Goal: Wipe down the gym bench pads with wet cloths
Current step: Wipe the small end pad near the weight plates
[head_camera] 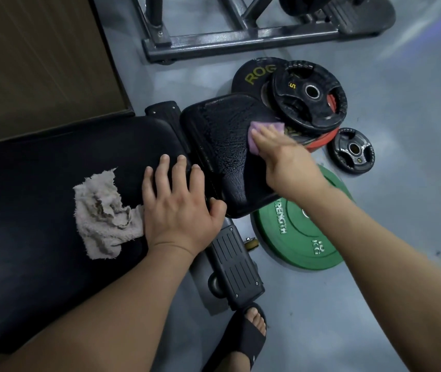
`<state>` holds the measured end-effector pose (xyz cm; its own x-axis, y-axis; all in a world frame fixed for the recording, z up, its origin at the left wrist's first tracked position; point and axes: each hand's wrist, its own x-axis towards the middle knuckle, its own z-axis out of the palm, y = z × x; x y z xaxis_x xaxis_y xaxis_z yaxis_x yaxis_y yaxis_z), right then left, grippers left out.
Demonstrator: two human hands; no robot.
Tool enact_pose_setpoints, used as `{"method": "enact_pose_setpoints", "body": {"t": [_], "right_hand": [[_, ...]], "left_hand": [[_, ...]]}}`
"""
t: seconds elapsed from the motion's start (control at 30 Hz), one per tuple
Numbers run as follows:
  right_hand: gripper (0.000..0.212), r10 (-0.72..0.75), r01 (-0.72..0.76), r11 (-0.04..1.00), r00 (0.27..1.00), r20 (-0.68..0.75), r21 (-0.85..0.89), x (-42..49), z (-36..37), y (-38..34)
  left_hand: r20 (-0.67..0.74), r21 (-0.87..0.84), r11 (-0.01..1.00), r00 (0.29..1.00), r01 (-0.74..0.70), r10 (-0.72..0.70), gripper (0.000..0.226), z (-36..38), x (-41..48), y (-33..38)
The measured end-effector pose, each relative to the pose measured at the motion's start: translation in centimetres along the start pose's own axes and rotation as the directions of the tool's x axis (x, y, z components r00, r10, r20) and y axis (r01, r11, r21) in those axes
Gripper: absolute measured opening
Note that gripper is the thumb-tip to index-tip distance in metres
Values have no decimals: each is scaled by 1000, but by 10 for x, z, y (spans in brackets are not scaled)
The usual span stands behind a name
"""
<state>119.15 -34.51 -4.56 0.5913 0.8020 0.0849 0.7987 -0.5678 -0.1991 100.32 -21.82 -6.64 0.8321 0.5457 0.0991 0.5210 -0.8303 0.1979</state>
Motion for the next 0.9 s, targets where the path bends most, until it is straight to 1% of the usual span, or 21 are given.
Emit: {"method": "enact_pose_setpoints", "body": {"t": [0.1,0.17,0.23,0.33,0.4,0.43,0.5,0.57,0.6,0.63,0.67,0.73,0.8,0.87,0.9], "right_hand": [[56,-65,64,998,997,50,14,-44,-3,-17],[55,-72,72,997,995,71,-1,-44,-2,-14],[58,-28,29,1000,996,80,-11,-23,-1,-4],[62,82,-82,996,996,36,-22,13,4,5],[63,131,-130,991,991,5,-36,15,7,-5],[63,123,-123,992,992,-11,-38,6,8,-15],[62,37,-37,999,999,-16,-12,-29,10,-36],[62,-41,40,998,999,30,40,-60,10,-47],[62,-57,55,997,997,48,46,-64,8,-45],[61,-49,47,998,998,42,38,-57,7,-36],[60,-9,8,1000,1000,20,31,-43,7,-25],[58,103,-103,995,994,-17,15,-8,7,-4],[54,192,-191,981,981,-20,10,19,10,6],[54,217,-217,976,976,-28,-16,20,15,-1],[58,197,-198,980,980,-31,-22,10,16,-9]], "left_hand": [[1,-7,1000,1000,0,0,61,-1,0,1],[-1,-7,1000,1000,1,-1,61,-1,0,1],[0,-3,1000,1000,0,0,61,-1,0,1],[0,1,1000,1000,5,-5,61,0,-1,1],[-2,2,1000,1000,2,-2,60,1,0,1],[0,0,1000,1000,2,-2,60,1,-1,1],[4,-3,1000,1000,1,-1,61,1,-1,1],[5,4,1000,1000,2,-2,61,1,-1,1],[5,4,1000,1000,4,-4,61,0,-1,0],[5,1,1000,1000,5,-5,61,0,-1,0],[5,-2,1000,1000,4,-4,62,-1,-1,0],[6,-1,1000,1000,3,-3,62,-1,-1,1],[7,3,1000,1000,4,-4,62,-1,-1,1],[5,3,1000,1000,-1,1,61,0,-1,1],[5,0,1000,1000,-1,1,61,0,-1,1]]}}
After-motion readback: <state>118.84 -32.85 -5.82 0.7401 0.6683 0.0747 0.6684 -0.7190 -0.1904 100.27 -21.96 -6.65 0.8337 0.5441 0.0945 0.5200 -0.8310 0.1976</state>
